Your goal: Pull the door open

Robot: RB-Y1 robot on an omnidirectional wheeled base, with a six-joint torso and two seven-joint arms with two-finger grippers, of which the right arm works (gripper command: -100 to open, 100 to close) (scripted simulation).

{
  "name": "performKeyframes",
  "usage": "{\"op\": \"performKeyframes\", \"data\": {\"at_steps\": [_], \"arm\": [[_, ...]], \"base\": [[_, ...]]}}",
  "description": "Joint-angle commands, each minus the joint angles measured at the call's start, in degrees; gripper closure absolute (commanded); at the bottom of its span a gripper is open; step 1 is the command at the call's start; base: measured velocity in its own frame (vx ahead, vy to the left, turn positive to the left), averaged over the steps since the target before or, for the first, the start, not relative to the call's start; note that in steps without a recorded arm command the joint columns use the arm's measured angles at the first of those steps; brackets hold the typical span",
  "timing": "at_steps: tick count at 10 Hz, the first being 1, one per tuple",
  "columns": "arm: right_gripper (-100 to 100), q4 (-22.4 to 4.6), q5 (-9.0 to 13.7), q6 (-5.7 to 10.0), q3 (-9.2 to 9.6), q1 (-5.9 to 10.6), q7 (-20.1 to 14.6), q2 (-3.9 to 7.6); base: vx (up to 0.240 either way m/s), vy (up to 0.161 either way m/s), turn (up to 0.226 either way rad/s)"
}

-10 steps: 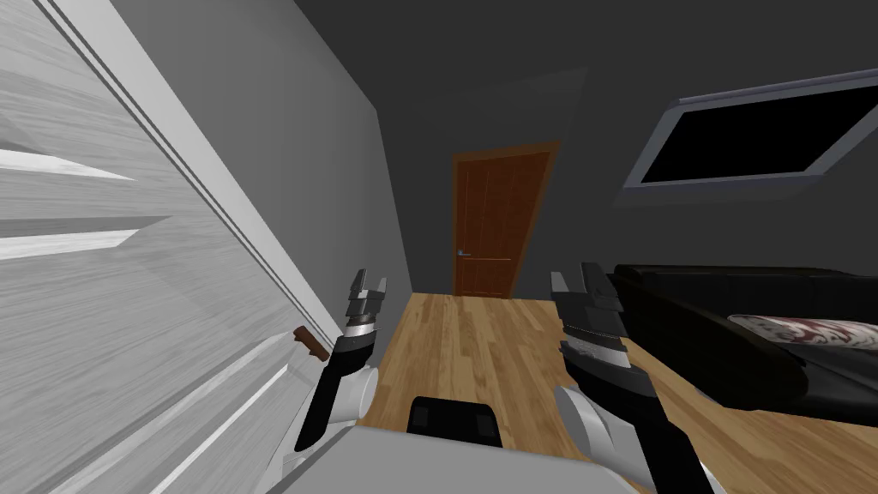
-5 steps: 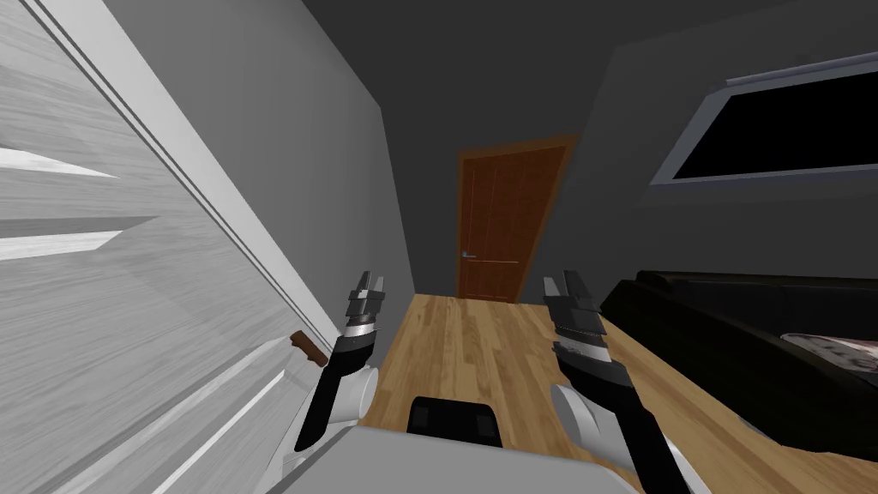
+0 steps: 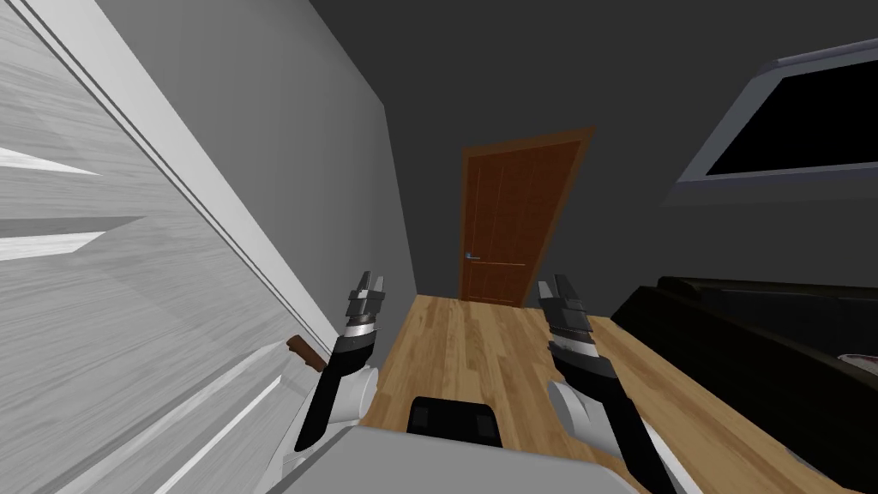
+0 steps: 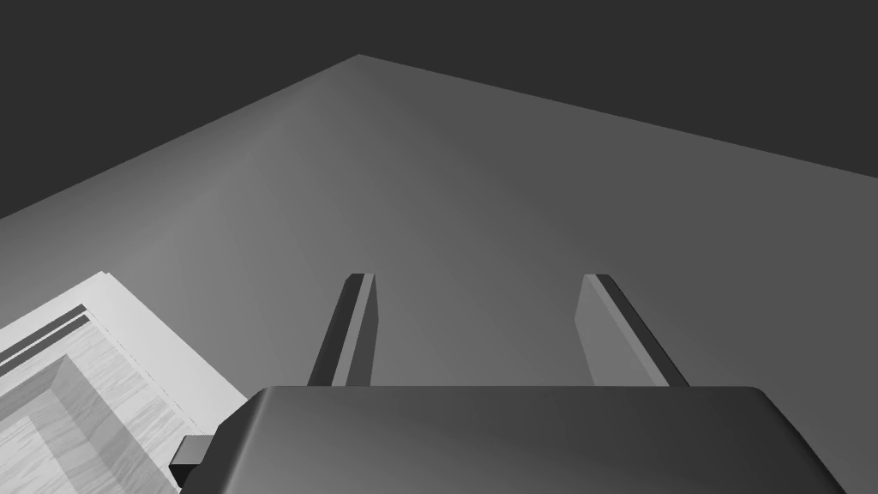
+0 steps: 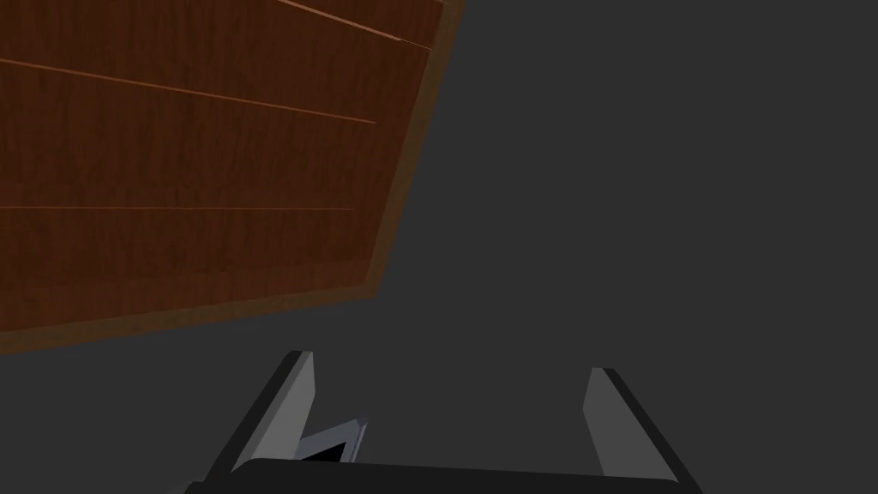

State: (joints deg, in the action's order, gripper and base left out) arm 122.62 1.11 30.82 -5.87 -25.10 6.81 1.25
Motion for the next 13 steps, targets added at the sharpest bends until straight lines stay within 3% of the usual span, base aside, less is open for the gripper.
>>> {"op": "performKeyframes", "data": {"at_steps": [1, 13], "arm": [[-100, -2.4, 0.2, 0.62, -0.20, 0.62, -0.2, 0.45], [-100, -21.0, 2.8, 4.65, -3.25, 6.70, -2.8, 4.50]], "base": [[0.089, 0.003, 0.077], [0.086, 0.003, 0.076]]}}
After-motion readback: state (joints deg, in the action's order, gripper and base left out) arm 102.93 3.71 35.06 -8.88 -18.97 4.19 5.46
